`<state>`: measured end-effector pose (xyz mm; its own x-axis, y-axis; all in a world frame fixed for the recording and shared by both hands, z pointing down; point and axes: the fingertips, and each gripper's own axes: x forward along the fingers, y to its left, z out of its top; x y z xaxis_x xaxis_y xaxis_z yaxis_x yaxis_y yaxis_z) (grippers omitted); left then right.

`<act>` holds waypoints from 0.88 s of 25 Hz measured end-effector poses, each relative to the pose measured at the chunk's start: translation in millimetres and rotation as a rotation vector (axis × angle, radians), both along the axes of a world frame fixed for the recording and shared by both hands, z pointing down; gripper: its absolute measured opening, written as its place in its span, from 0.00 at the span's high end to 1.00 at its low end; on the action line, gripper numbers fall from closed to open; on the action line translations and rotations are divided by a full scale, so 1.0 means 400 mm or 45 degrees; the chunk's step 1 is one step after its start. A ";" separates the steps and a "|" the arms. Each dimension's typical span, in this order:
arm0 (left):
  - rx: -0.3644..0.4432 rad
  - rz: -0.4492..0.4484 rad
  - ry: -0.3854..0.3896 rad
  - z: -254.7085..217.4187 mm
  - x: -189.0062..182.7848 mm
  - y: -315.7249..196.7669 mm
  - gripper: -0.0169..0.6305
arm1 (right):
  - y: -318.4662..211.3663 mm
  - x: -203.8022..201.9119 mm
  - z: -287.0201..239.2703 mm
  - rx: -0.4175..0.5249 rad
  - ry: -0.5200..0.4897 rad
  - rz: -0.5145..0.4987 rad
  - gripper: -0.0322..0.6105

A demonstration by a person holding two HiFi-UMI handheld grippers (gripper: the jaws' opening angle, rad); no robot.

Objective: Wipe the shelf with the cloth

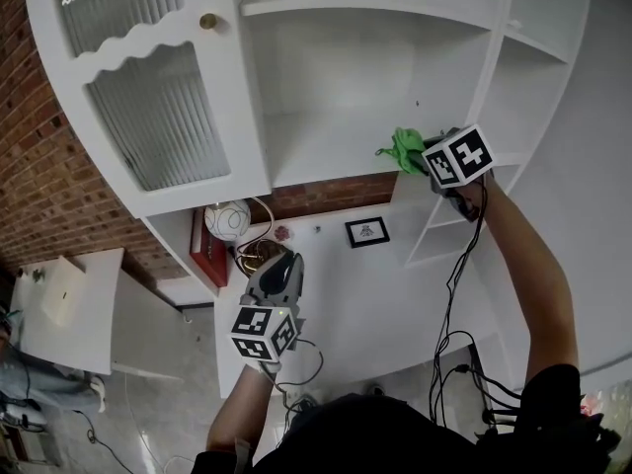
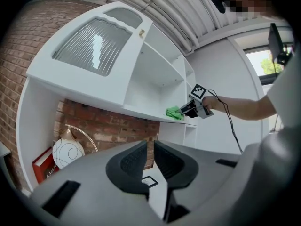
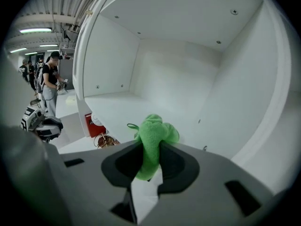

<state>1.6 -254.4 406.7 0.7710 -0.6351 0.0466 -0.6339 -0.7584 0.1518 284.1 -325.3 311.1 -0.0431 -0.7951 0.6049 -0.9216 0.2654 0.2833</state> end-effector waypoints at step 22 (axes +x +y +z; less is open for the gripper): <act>-0.020 0.176 -0.019 0.026 0.130 -0.011 0.90 | 0.082 0.160 0.002 0.089 0.994 0.140 0.82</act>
